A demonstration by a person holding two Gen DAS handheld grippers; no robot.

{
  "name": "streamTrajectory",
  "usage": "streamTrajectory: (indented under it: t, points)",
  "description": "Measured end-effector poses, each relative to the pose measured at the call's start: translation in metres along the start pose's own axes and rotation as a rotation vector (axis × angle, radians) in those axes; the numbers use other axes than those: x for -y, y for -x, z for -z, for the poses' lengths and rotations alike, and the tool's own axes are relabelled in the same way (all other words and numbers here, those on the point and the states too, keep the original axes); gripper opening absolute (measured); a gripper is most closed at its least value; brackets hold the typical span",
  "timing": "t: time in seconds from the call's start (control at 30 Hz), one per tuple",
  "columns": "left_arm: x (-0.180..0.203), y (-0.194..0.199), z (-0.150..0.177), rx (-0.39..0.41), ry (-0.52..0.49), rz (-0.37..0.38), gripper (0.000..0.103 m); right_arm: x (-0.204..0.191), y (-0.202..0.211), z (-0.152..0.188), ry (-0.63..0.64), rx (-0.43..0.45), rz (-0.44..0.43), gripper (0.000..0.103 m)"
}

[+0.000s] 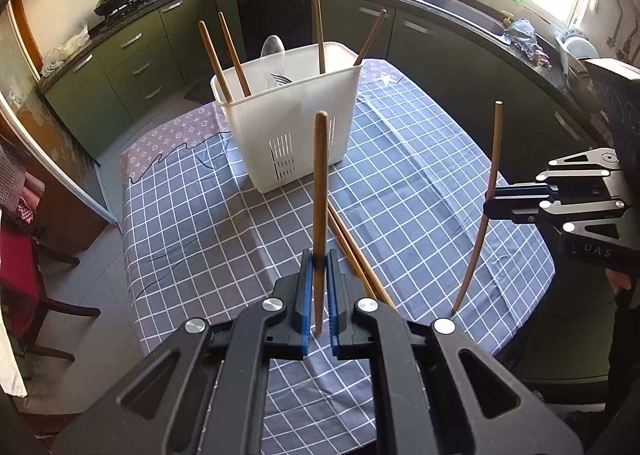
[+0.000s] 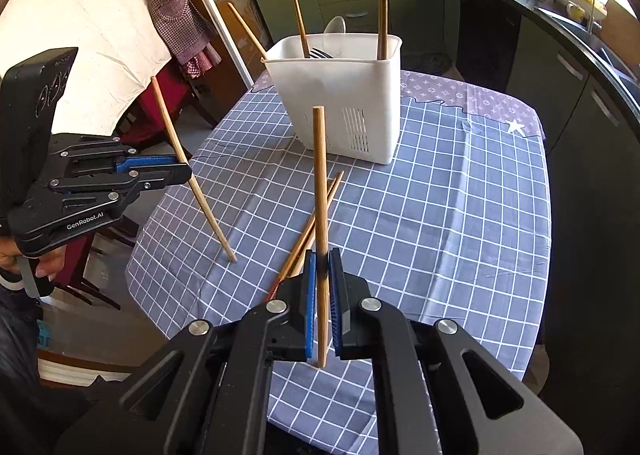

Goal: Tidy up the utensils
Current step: 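Carry both chopsticks over the white caddy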

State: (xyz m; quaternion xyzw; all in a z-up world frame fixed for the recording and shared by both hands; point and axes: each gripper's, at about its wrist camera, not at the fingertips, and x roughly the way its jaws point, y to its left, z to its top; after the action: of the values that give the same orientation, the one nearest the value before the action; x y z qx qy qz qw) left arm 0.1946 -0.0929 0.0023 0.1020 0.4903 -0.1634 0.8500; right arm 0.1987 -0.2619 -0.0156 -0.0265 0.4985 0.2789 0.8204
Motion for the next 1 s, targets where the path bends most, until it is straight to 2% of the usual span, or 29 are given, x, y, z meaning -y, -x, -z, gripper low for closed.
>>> streamTrajectory:
  t: [0.4,0.6,0.77,1.0]
  points:
    - [0.001,0.006,-0.004,0.015,-0.011,0.004,0.007,-0.006,0.006,-0.003,0.024,0.025,0.002,0.007]
    - [0.001,0.023,-0.018,0.050,-0.008,0.019,0.006,-0.007,0.023,-0.018,0.026,0.084,-0.025,0.007]
    - [-0.003,0.062,-0.041,0.149,-0.001,0.026,0.007,-0.019,0.063,-0.052,0.044,0.205,-0.049,0.007]
    - [-0.006,0.126,-0.085,0.353,0.007,0.013,0.007,-0.034,0.123,-0.122,0.059,0.387,-0.037,0.007]
